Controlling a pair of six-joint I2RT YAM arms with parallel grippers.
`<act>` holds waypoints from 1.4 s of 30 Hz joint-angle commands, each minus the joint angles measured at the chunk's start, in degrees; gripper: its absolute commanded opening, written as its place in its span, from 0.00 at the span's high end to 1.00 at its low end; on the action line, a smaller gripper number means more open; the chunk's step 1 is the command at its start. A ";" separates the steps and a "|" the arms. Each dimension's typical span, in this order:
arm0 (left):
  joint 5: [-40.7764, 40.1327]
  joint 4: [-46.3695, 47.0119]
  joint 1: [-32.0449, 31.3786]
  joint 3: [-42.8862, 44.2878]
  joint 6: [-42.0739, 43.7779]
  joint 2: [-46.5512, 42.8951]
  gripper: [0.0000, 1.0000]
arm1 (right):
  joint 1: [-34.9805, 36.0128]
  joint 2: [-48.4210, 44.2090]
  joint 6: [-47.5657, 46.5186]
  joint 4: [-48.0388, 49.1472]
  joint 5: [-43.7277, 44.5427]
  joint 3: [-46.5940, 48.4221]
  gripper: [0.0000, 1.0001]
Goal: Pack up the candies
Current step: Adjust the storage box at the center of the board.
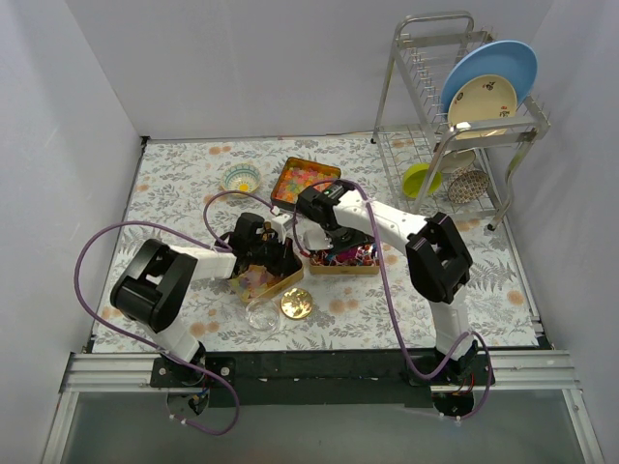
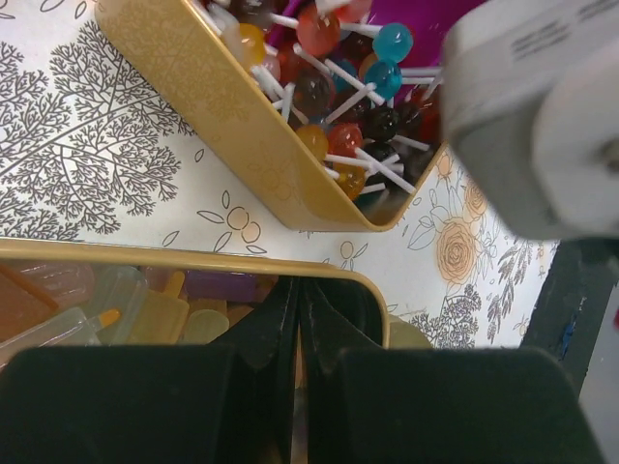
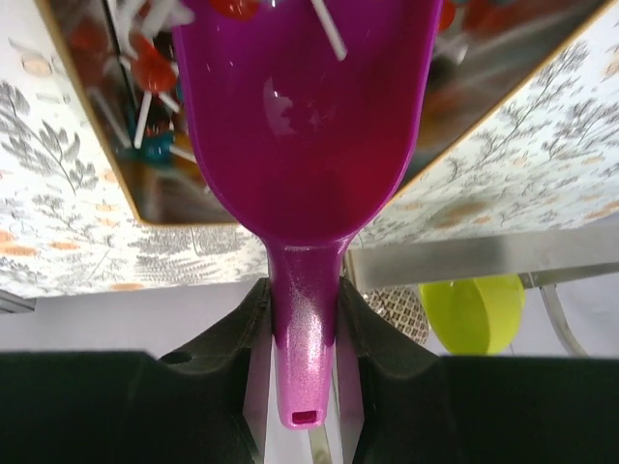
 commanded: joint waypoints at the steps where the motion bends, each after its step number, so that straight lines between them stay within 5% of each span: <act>1: 1.58 1.46 -0.29 1.09 -0.66 0.09 1.00 | 1.58 3.07 0.99 -0.02 -4.66 4.55 0.99; 13: 1.05 -4.76 0.15 0.82 3.20 -4.65 1.00 | -0.61 -1.92 1.86 11.57 -16.86 -4.31 0.99; 18: 0.18 -11.19 0.68 1.26 8.04 -8.16 0.89 | -2.55 -6.67 0.20 18.70 -20.83 -12.83 0.99; 29: -0.18 -20.42 1.82 3.10 12.08 -13.88 0.68 | -6.32 -10.36 -0.59 21.69 -28.39 -16.00 0.99; 42: -0.53 -29.65 2.70 11.53 14.81 -16.26 0.61 | -11.25 -18.36 -2.80 29.07 -39.99 -25.93 0.99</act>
